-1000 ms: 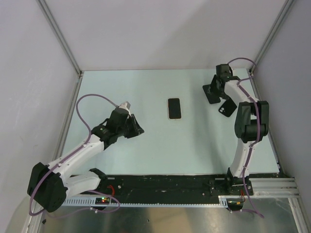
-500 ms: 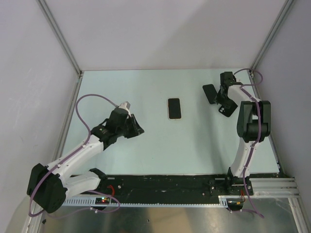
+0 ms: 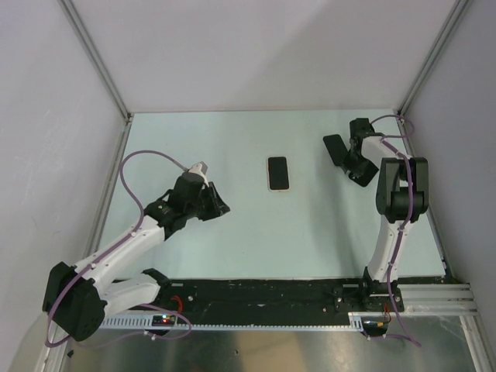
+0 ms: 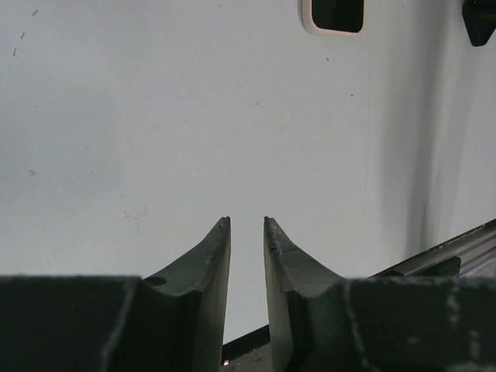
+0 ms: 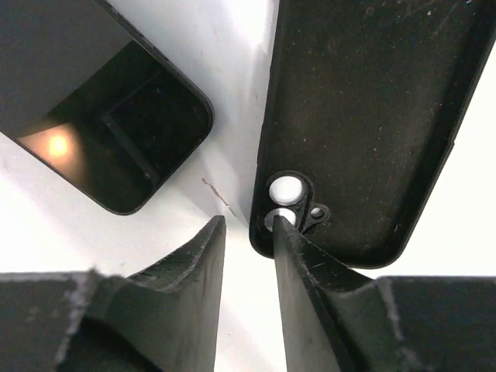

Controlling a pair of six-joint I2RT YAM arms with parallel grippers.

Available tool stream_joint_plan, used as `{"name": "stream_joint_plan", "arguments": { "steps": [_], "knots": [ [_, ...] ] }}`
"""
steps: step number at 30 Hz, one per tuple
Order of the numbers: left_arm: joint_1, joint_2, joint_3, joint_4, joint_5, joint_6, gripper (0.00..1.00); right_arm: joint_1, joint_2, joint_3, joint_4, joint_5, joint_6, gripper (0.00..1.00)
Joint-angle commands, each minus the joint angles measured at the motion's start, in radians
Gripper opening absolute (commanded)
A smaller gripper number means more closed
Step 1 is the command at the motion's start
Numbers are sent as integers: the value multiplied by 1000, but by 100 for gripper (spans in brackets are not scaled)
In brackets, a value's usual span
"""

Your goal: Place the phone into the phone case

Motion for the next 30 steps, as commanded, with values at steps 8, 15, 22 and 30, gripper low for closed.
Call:
{"name": "stream_joint_plan", "arguments": {
  "steps": [8,15,22,30],
  "knots": [
    [7,-54,-3,5,-6,-10,41,-32,-46,-1,-47,-23,1,5],
    [33,-74,-10,2,-16,-15,79,101,-299,-144,-64,-5,-29,0],
    [72,-90,-15,-23,-45,-26,92,435,-489,-277,-92,25,-13,0],
    [77,-93,-27,-35,-84,-53,93,866,-469,-306,-43,35,53,0]
  ]
}}
